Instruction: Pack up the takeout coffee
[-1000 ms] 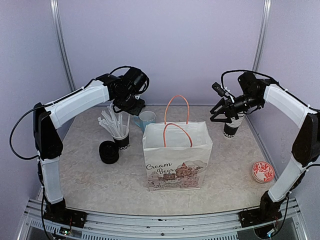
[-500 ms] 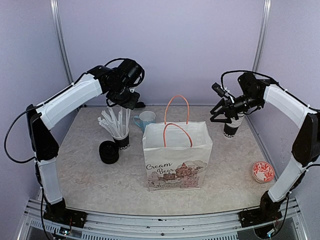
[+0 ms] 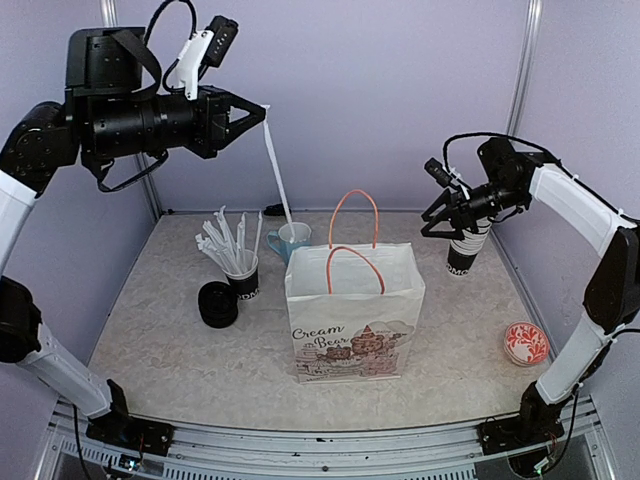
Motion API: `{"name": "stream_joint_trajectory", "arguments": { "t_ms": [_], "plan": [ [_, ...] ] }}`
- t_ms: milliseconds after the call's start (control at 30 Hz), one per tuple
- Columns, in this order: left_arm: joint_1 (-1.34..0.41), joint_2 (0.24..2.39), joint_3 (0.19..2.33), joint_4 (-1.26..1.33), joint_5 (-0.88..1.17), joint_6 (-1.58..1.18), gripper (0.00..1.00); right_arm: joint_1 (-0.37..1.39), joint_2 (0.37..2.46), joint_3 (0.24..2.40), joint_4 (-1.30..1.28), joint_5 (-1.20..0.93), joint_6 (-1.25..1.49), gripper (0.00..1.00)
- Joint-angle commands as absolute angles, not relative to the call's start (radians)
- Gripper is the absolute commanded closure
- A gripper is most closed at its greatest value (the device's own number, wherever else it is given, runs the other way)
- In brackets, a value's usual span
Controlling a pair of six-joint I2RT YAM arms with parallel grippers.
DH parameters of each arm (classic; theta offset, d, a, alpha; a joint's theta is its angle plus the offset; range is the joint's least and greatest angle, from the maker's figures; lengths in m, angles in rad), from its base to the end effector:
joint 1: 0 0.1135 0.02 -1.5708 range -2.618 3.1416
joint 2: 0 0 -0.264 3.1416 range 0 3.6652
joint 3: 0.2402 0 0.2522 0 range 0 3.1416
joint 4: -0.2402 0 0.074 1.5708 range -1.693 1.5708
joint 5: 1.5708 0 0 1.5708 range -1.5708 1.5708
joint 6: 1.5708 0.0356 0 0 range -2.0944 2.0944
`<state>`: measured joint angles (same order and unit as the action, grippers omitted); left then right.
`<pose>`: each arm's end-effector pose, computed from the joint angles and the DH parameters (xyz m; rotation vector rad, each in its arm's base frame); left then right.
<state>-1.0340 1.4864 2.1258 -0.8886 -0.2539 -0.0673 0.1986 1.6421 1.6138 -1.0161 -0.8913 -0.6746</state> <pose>0.1425 -0.2220 0.5441 0.6925 1.7116 -0.5475 0.3218 0.0930 0.3465 -1.2316 1.9445 0.9148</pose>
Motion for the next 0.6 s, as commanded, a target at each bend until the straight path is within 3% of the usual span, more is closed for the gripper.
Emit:
{"name": "stream_joint_trajectory", "arguments": {
  "t_ms": [0, 300, 567],
  "plan": [
    [-1.093, 1.447, 2.046, -0.636, -0.171, -0.015, 1.00, 0.187, 1.642, 1.634, -1.034, -0.881, -0.669, 0.32],
    [-1.115, 1.443, 2.019, -0.488, 0.054, -0.070, 1.00, 0.187, 1.629, 1.605, -1.017, -0.877, -0.667, 0.32],
    [-1.106, 1.522, 1.930, -0.388, 0.090, -0.065, 1.00, 0.187, 1.618, 1.586, -1.009, -0.882, -0.670, 0.32]
  ]
}}
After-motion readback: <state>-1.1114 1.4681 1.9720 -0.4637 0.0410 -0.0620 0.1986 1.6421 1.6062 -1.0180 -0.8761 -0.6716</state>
